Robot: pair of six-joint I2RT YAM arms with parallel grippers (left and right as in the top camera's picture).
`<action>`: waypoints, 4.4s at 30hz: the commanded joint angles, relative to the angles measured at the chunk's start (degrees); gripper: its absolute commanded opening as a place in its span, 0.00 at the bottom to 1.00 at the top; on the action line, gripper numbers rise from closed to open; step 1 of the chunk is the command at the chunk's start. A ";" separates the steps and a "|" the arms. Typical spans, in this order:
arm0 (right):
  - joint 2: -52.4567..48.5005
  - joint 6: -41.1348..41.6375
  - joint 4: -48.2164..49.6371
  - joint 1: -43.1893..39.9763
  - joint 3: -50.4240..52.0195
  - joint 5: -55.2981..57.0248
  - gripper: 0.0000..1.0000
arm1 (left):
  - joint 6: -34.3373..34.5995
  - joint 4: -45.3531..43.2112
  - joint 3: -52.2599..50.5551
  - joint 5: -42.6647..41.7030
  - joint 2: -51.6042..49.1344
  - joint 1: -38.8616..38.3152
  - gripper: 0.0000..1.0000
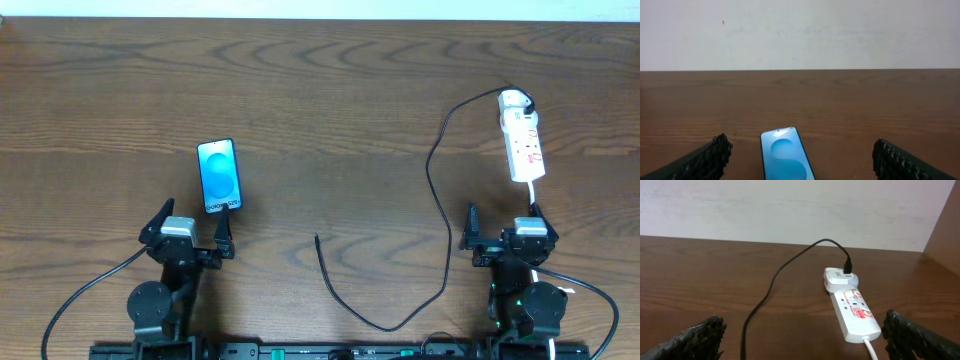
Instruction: Plug charger to phone and switch on socket
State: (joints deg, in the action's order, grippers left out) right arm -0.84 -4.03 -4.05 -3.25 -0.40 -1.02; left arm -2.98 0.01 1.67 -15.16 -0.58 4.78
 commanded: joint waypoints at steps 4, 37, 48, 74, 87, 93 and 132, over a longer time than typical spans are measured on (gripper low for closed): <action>0.35 -0.76 -0.28 0.35 0.09 0.66 0.99 | 0.24 -0.26 6.78 -0.85 -0.31 -0.20 0.93; 0.35 -0.76 -0.28 0.35 0.09 0.66 0.99 | 7.23 34.23 59.95 6.93 -59.63 -0.20 0.93; 0.35 -0.76 -0.28 0.35 0.09 0.66 0.99 | 7.80 55.32 78.03 8.22 -82.01 -0.20 0.93; 0.35 -0.76 -0.28 0.35 0.09 0.66 0.99 | 7.80 57.57 78.34 9.84 -90.58 -0.20 0.97; 0.35 -0.76 -0.31 0.35 0.09 0.66 0.99 | 7.32 57.59 78.29 7.08 -91.80 -1.16 0.98; 0.35 -0.76 -0.28 0.35 0.09 0.66 0.99 | 7.37 57.11 78.29 9.35 -95.51 -1.38 0.98; 0.35 -0.76 -0.28 0.35 0.09 0.66 0.99 | 7.89 53.00 78.09 10.05 -107.80 -5.25 0.98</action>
State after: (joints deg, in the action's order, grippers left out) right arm -0.84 -4.05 -4.08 -3.25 -0.40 -0.58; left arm 4.69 52.86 78.87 -6.79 -107.63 -0.56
